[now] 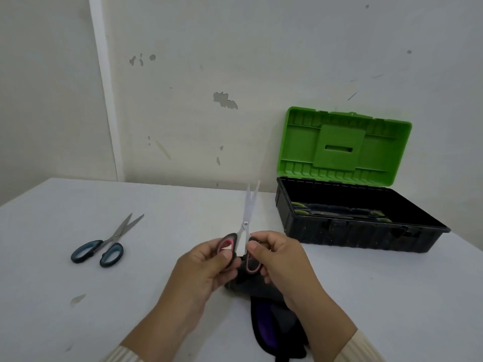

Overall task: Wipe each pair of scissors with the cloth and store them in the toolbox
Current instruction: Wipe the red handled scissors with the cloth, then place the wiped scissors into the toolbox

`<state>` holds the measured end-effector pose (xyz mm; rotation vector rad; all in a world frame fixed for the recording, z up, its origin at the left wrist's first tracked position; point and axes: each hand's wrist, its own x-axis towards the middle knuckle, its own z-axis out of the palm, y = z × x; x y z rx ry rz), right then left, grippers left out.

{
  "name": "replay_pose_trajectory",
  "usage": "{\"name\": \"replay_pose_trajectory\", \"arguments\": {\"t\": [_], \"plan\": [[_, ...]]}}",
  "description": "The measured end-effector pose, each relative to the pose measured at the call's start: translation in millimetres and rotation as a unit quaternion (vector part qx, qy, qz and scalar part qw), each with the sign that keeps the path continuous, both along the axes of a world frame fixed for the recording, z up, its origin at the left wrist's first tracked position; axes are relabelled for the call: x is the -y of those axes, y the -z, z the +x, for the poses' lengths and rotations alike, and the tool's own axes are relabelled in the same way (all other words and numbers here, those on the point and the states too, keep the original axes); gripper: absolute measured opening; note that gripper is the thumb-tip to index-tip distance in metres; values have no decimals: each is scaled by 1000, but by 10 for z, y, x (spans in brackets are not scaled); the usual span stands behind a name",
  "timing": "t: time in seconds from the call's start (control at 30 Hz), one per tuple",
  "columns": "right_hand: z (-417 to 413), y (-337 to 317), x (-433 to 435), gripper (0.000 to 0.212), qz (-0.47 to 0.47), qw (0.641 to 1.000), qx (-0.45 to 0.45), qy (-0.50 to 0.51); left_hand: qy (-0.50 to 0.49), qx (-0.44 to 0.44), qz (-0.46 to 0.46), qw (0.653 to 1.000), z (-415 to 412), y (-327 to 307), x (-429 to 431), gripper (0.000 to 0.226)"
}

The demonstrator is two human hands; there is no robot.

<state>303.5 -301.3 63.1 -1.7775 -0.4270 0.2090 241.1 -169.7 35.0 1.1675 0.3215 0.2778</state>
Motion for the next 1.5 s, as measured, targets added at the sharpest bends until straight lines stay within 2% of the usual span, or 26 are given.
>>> {"name": "replay_pose_trajectory", "arguments": {"t": [0.23, 0.33, 0.43, 0.53, 0.67, 0.8, 0.9, 1.0, 1.07, 1.13, 1.23, 1.3, 1.4, 1.5], "plan": [[19, 51, -27, 9, -50, 998, 19, 11, 31, -29, 24, 999, -11, 69, 106, 16], [60, 27, -16, 10, -69, 993, 80, 46, 31, -29, 49, 998, -27, 70, 140, 14], [67, 10, -12, 25, -86, 983, 127, 98, 33, -23, 136, 990, -60, 67, 196, 17], [73, -70, 33, 27, -104, 977, 148, 116, 28, 0, 252, 967, -89, 12, 253, 21], [106, -226, 283, 24, -64, 980, 129, 137, 56, 26, 287, 956, -67, -101, 489, 31], [252, -240, 735, 22, -157, 962, 148, 164, 87, -28, 352, 931, 193, -118, 936, 50], [390, -126, 1127, 21, -237, 943, 142, 187, 161, -75, 431, 885, 460, -96, 1334, 57], [542, -145, 1536, 16, -254, 933, 132, 217, 249, -111, 554, 786, 706, -6, 1660, 59], [677, -283, 1765, 14, -274, 915, 176, 239, 276, -119, 626, 720, 840, 86, 1797, 58], [841, -518, 1928, 13, -297, 891, 239, 247, 259, -105, 674, 684, 968, 181, 1883, 60], [1199, -855, 2068, 14, -341, 862, 302, 222, 214, -94, 699, 676, 1154, 285, 1933, 62], [1556, -942, 2110, 19, -447, 812, 323, 191, 192, -91, 713, 668, 1247, 331, 1933, 62], [2058, -849, 2116, 17, -593, 744, 289, 107, 164, -87, 718, 671, 1323, 381, 1929, 63], [2455, -611, 2145, 21, -635, 736, 233, 37, 141, -81, 719, 676, 1343, 413, 1941, 62]]}}
